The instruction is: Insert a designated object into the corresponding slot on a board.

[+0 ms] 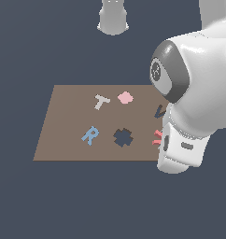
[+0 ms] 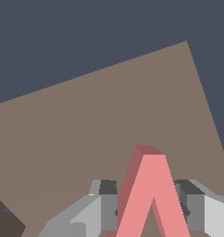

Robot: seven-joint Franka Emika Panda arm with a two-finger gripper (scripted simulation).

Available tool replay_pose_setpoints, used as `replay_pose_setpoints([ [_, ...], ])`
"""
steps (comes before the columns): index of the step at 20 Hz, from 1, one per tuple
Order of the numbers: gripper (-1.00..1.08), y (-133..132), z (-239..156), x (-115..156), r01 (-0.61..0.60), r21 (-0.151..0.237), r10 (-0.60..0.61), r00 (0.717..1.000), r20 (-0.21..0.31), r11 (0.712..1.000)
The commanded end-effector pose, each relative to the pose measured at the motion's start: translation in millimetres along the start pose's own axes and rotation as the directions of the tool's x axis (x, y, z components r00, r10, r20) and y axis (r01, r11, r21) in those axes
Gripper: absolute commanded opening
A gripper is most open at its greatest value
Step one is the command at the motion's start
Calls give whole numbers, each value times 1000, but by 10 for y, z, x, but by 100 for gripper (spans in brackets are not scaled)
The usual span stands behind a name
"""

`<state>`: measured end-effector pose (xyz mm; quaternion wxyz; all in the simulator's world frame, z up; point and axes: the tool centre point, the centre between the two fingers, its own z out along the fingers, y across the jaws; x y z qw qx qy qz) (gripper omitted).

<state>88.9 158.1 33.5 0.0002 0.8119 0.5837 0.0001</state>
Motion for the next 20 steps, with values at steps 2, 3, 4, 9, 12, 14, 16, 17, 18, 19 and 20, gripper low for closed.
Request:
replay_pose_setpoints([
  [2,-100,-4,6,-3,-3,1,3,1000,0,1000],
  [3,-100,-4,5,-6,-7,1,7,1000,0,1000],
  [4,-100,-5,5,-9,-12,1,12,1000,0,1000],
  [9,-100,-17,3,-39,-61,1,61,998,0,998],
  [12,-100,-29,1,-67,-108,1,108,994,0,994],
  [14,-100,-40,0,-90,-146,1,146,989,0,989],
  [16,-100,-54,-2,-115,-191,1,191,982,0,982],
  [17,-100,-62,-3,-129,-215,1,215,977,1,977],
  [18,-100,-71,-4,-144,-240,1,240,971,1,971],
  [19,-100,-81,-5,-159,-267,0,267,964,1,964],
  [20,-100,-91,-6,-174,-295,0,295,955,1,955],
])
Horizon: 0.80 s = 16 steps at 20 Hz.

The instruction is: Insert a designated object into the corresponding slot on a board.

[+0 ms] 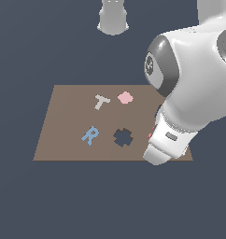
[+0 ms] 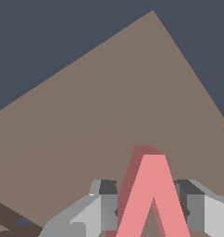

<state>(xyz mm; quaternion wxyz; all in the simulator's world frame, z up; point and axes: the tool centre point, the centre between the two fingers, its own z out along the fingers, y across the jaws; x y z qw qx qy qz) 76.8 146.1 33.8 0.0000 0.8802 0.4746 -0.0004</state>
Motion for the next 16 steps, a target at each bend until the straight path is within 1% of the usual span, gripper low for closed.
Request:
replay_pose_setpoints([
  [1,-100,-16,-5,-43,-72,0,72,997,0,997],
  [5,-100,-56,-10,-123,-208,0,208,978,0,978],
  [8,-100,-99,-15,-186,-321,-1,321,947,-1,947],
  [10,-100,-133,-18,-227,-397,-1,397,918,-1,918],
  [12,-100,-170,-21,-264,-470,-1,470,883,-1,883],
  [16,-100,-253,-27,-328,-605,-1,605,797,-1,797],
])
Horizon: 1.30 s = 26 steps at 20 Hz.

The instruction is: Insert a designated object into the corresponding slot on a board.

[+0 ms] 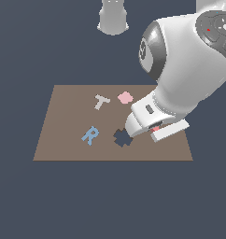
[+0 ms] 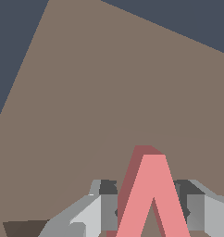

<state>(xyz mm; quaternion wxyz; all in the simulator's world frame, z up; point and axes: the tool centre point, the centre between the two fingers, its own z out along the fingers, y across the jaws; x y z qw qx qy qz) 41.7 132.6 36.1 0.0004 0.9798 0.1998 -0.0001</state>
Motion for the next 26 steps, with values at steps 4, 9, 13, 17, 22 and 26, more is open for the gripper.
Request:
replay_pose_setpoints([
  [4,-100,-64,-10,-129,-219,0,219,976,0,976],
  [9,-100,-145,-17,-228,-405,0,405,914,0,914],
  [13,-100,-223,-22,-294,-540,0,540,841,0,841],
  [17,-100,-310,-27,-344,-661,0,661,750,0,750],
  [22,-100,-412,-32,-382,-774,0,774,633,0,633],
  [26,-100,-482,-35,-396,-836,0,836,549,0,549],
])
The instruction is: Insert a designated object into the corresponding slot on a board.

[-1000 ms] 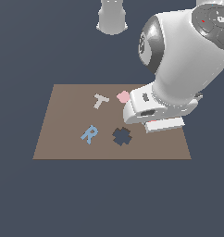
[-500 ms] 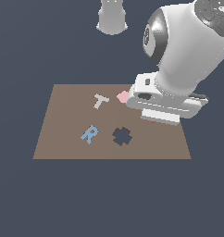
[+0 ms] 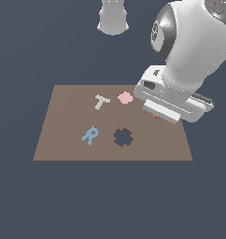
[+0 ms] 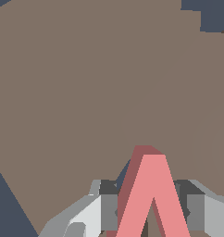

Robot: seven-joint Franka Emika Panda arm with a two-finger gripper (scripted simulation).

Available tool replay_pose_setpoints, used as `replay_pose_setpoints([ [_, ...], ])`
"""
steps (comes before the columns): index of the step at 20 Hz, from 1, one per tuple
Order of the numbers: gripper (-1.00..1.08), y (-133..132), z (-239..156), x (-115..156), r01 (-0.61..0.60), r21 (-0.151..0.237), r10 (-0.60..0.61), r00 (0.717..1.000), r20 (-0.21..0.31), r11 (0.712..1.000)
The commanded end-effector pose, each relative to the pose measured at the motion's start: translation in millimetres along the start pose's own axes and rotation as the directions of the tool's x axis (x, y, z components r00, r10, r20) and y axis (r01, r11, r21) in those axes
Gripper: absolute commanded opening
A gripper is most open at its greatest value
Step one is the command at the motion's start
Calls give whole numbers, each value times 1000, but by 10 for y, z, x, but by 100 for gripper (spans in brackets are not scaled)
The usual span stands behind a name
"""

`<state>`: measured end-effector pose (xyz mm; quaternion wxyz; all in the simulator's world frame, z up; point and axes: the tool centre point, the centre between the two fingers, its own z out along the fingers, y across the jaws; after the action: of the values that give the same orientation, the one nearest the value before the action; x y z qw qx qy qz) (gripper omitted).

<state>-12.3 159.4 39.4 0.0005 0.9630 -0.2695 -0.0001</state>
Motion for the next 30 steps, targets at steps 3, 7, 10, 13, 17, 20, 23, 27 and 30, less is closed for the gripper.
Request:
replay_pose_setpoints([
  [3,-100,-32,-4,-61,-105,0,105,994,0,994],
  [7,-100,-59,-6,-99,-172,0,172,985,0,985],
  [10,-100,-75,-7,-119,-208,0,208,978,0,978],
  [13,-100,-87,-7,-131,-231,0,231,973,0,973],
  [17,-100,-95,-7,-138,-245,0,245,969,1,969],
  [20,-100,-95,-2,-139,-242,0,242,970,1,970],
  [23,-100,-95,57,-138,-245,0,245,970,1,970],
  [27,100,-96,93,-139,-246,0,246,969,1,969],
  [30,100,-96,93,-139,-246,0,246,969,1,969],
])
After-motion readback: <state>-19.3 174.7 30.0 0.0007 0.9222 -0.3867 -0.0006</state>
